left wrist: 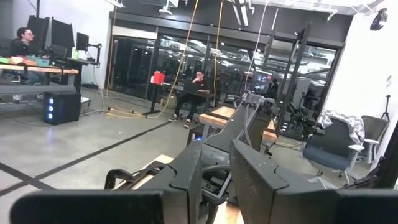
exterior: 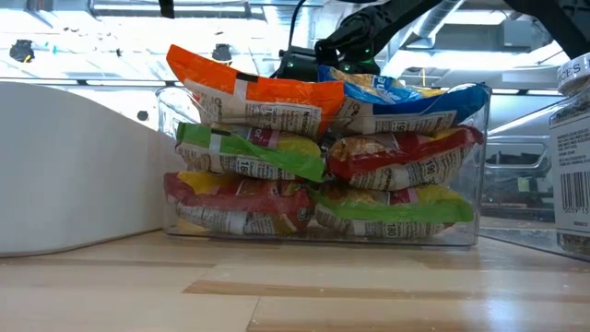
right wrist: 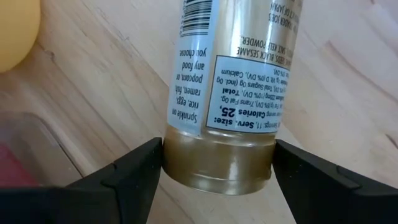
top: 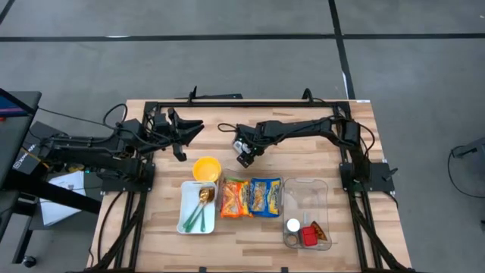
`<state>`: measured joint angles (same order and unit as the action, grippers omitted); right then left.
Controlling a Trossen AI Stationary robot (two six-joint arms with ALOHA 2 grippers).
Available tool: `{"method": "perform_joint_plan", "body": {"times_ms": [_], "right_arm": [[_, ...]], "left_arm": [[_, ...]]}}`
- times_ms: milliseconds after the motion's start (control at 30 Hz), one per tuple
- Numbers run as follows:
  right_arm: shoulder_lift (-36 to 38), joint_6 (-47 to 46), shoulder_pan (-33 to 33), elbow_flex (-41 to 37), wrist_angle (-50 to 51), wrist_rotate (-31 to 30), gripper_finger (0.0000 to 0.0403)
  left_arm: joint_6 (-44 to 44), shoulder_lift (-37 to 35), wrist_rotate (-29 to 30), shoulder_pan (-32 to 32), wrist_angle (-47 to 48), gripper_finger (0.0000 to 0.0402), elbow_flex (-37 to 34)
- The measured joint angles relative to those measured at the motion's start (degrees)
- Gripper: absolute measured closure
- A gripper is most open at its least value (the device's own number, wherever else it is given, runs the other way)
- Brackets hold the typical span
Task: Pick & Place Food Item
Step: Put the golden seasoning bottle into the right transparent bin
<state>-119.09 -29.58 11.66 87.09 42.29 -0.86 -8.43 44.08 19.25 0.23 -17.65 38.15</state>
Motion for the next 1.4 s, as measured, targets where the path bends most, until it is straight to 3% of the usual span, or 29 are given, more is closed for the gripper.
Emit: {"method": "perform_joint_plan", "body": {"times_ms": [467,867,1067,1400], "right_arm": [[2.3,1.7,-0.7,-0.6,1.6,-1.0,0.0117],[13.4,7.9,-1.6,-0.2,1.4,-0.7,0.0118],[12.4,9.9,-0.5,-0.4,5.4,-0.4,0.0127],[14.5,9.2,-1.0,-0.4,1.0,-1.8,0.0133]], "left_arm": [[0.0,0.0,0.0,0.0,0.0,0.0325,0.0],[0.7,0.0,0.0,0.0,2.4,0.0325,0.0],[0.8,0.0,0.0,0.0,2.2,0.0325,0.0],[0.6,0.0,0.0,0.0,2.2,0.0325,0.0]]}}
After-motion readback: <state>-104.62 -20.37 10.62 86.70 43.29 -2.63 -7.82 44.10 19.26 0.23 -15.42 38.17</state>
